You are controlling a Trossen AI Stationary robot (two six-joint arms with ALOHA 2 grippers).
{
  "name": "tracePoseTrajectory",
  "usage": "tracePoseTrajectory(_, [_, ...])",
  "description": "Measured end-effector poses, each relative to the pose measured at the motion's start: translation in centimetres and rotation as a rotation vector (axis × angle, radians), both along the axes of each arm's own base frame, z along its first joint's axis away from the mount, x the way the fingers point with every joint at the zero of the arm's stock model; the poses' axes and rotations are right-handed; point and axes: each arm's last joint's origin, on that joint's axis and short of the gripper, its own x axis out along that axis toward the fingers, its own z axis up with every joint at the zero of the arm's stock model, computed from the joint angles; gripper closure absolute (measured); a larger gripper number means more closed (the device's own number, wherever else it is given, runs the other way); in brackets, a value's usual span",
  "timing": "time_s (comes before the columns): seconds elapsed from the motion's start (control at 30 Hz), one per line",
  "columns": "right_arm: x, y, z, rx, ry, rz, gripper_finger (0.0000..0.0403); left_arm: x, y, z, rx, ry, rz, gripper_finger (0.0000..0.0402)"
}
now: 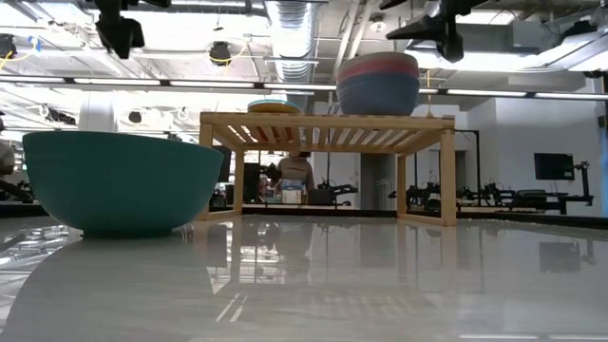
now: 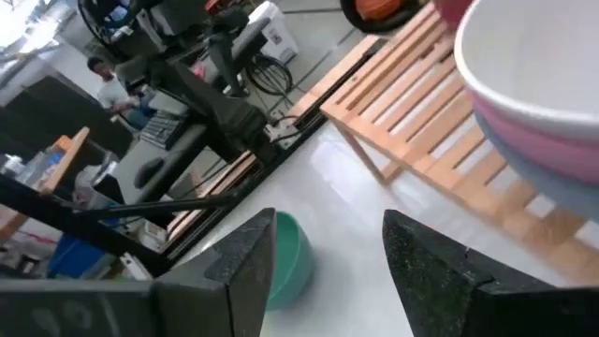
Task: Place and stack bowls onto a shelf
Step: Stack the green bowl on top of the white bowl on the shelf
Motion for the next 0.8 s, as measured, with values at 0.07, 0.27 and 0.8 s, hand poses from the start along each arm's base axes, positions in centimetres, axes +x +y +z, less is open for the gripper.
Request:
tracePoseTrajectory(0.07, [-0.1, 0.3, -0.1, 0.033, 0.006, 0.004, 0.0179, 0.3, 0.0, 0.1, 0.011, -0.015, 0.016, 0.0145])
tracePoseTrajectory(0.27, [-0.3, 2.1, -0.7, 0.17, 0.05, 0.035, 0.0179, 1.2, -0.3, 0.3, 0.064, -0.048, 0.114, 0.0145])
tracePoseTrajectory(0.8, [-1.5, 5.0, -2.4, 0.114, 0.257, 0.168, 0.0179, 7.8, -7.5, -3.3, 0.253, 0.104, 0.305, 0.0145])
